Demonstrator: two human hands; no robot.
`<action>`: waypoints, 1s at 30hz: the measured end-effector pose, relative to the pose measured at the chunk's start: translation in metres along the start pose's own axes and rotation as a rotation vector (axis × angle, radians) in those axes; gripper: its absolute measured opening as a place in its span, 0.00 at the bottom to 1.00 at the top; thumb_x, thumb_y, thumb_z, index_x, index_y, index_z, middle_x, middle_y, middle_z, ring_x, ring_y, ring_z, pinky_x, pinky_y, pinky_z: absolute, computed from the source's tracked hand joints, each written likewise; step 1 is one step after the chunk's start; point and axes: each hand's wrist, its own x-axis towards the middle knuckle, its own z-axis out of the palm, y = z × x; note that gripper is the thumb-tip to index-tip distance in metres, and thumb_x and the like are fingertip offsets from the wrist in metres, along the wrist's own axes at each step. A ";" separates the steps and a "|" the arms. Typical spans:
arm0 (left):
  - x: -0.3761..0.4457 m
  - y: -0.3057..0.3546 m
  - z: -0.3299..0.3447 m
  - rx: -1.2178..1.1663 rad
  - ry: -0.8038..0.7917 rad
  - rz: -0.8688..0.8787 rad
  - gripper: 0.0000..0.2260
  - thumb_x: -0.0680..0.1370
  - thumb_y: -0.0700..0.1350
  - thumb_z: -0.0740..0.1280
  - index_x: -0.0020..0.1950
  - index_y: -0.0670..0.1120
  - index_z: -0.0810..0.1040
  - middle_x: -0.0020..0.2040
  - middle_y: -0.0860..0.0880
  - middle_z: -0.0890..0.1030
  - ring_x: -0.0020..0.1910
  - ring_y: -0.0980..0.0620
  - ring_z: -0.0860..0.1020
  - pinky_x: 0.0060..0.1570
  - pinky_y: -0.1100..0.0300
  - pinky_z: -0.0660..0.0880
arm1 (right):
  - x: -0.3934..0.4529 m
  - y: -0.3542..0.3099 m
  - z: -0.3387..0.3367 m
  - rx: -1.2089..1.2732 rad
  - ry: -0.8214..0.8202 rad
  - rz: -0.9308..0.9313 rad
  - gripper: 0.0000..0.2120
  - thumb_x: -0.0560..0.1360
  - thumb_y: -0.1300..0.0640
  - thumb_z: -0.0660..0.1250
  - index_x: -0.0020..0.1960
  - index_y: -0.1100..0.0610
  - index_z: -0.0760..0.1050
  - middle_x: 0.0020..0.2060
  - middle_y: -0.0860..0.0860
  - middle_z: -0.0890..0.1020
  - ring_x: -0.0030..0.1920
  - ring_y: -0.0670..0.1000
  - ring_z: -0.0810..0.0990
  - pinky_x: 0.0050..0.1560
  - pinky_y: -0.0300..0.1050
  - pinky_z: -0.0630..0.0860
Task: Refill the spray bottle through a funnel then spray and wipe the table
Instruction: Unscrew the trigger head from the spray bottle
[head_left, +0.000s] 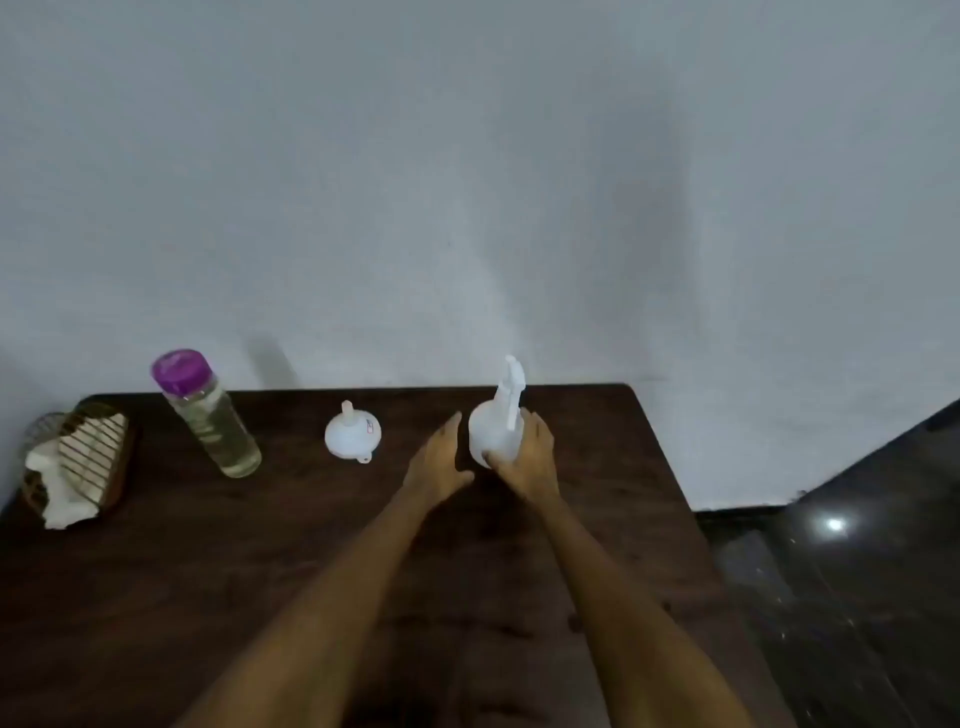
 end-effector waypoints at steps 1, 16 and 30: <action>0.010 -0.001 0.003 -0.022 0.012 0.037 0.41 0.73 0.42 0.71 0.79 0.42 0.50 0.78 0.44 0.57 0.76 0.48 0.57 0.73 0.57 0.56 | 0.010 0.007 0.008 0.039 0.005 0.008 0.42 0.63 0.48 0.74 0.72 0.58 0.61 0.69 0.55 0.67 0.71 0.56 0.65 0.68 0.56 0.69; 0.000 -0.001 0.039 -0.065 0.178 0.179 0.38 0.65 0.50 0.77 0.71 0.47 0.64 0.66 0.45 0.69 0.61 0.45 0.75 0.58 0.48 0.76 | -0.017 0.014 0.010 0.027 0.056 -0.086 0.49 0.51 0.35 0.67 0.69 0.55 0.64 0.61 0.54 0.73 0.61 0.54 0.70 0.57 0.48 0.73; -0.204 -0.028 0.070 -0.018 0.291 0.288 0.38 0.69 0.53 0.73 0.75 0.49 0.59 0.67 0.43 0.67 0.66 0.42 0.71 0.61 0.47 0.72 | -0.196 0.028 0.022 -0.078 0.163 -0.282 0.42 0.52 0.32 0.69 0.59 0.56 0.72 0.51 0.55 0.80 0.51 0.55 0.79 0.49 0.53 0.78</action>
